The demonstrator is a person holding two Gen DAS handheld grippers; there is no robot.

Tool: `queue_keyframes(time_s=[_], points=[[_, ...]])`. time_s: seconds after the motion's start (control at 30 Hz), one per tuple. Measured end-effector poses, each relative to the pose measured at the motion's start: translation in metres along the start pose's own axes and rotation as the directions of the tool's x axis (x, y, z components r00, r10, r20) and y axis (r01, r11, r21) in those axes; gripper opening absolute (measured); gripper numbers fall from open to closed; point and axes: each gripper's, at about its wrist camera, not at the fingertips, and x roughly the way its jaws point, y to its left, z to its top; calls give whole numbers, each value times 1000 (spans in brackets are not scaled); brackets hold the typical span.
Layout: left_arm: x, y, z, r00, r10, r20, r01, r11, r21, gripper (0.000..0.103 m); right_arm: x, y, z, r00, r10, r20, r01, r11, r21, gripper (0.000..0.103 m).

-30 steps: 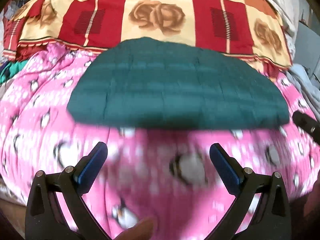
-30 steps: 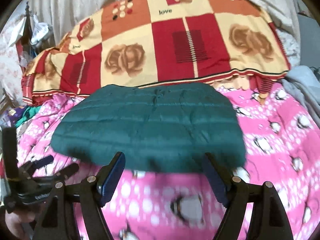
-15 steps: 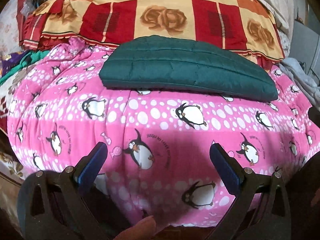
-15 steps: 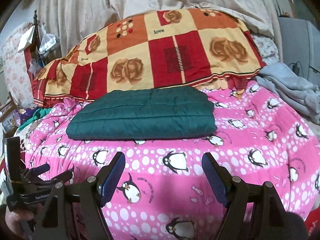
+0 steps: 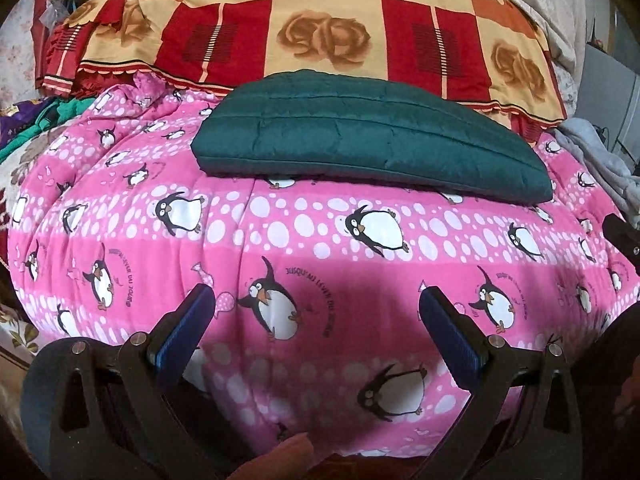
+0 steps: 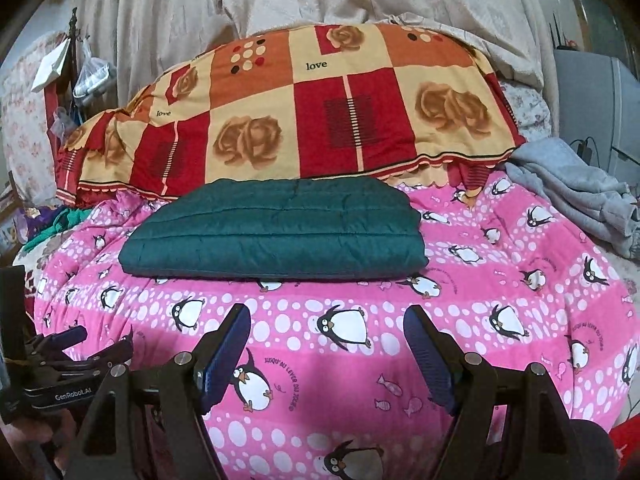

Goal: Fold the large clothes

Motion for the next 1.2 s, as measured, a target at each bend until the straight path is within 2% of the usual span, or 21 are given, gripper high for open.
queue_keyframes(time_s=[1.2], points=[[2, -1, -1, 1000, 9, 2, -9, 1000, 11, 102, 3, 6, -2, 1000, -2, 3, 2, 1000, -6, 77]])
